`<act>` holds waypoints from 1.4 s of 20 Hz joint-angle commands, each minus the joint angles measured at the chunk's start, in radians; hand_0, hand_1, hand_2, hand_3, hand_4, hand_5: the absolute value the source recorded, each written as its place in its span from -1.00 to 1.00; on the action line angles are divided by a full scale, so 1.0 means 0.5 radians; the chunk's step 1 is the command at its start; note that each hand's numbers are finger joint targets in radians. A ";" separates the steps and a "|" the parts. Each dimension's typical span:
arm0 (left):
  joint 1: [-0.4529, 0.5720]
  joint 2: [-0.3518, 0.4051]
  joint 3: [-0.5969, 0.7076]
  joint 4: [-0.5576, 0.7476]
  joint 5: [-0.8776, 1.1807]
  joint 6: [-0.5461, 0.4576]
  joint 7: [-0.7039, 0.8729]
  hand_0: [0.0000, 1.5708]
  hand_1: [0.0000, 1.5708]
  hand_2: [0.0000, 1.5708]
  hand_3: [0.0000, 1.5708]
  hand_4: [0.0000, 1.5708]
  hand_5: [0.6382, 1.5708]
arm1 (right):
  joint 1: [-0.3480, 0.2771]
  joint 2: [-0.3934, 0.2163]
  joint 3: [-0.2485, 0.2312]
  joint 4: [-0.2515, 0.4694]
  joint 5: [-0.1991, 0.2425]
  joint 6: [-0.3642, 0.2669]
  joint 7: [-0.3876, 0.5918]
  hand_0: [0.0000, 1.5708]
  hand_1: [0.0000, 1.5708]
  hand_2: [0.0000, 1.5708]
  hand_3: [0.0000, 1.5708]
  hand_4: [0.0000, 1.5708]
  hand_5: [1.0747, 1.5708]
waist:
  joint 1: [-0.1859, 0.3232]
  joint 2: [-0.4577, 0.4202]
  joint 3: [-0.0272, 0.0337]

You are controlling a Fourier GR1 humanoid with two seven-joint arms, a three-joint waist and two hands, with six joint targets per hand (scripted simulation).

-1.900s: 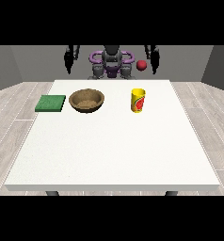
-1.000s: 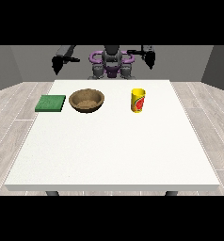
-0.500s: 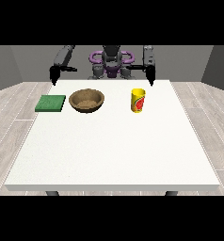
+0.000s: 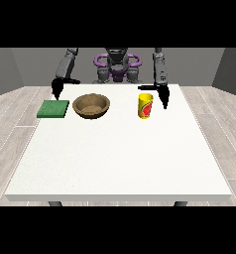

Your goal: Pick the cup and pour the ball into the bowl, then pick the bowl and place it on the pad

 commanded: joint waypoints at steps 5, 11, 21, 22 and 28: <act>-0.232 0.096 0.139 0.434 0.063 -0.064 -0.290 -1.00 -1.00 -1.00 -1.00 -1.00 0.62 | -0.127 0.001 -0.003 0.126 0.031 0.017 -0.153 -1.00 -1.00 -1.00 -1.00 -1.00 0.91 | -0.041 0.161 0.000; -0.303 0.033 0.128 0.576 0.004 0.085 -0.444 -1.00 -1.00 -1.00 -1.00 -1.00 0.62 | -0.161 -0.045 -0.043 0.288 0.048 0.049 -0.283 -1.00 -1.00 -1.00 -1.00 -1.00 0.91 | -0.072 0.190 0.000; -0.371 0.074 0.281 0.622 -0.039 0.515 -0.595 0.75 0.75 1.00 1.00 0.49 0.92 | -0.238 -0.251 -0.068 0.113 -0.053 0.252 -0.274 -1.00 -1.00 -0.80 -1.00 -0.90 0.90 | -0.333 0.457 -0.001; -0.367 0.106 0.291 0.573 -0.040 0.533 -0.539 0.74 0.74 1.00 1.00 0.52 0.91 | -0.312 -0.341 -0.117 0.131 -0.102 0.301 -0.231 -1.00 -1.00 -0.73 -1.00 -0.86 0.91 | -0.357 0.513 -0.001; -0.202 0.067 0.070 0.386 -0.350 0.874 -0.276 0.77 0.77 1.00 1.00 0.56 0.92 | -0.272 -0.274 -0.009 0.260 -0.050 0.281 -0.100 -1.00 -1.00 -0.65 -1.00 -0.72 0.93 | -0.405 0.177 0.004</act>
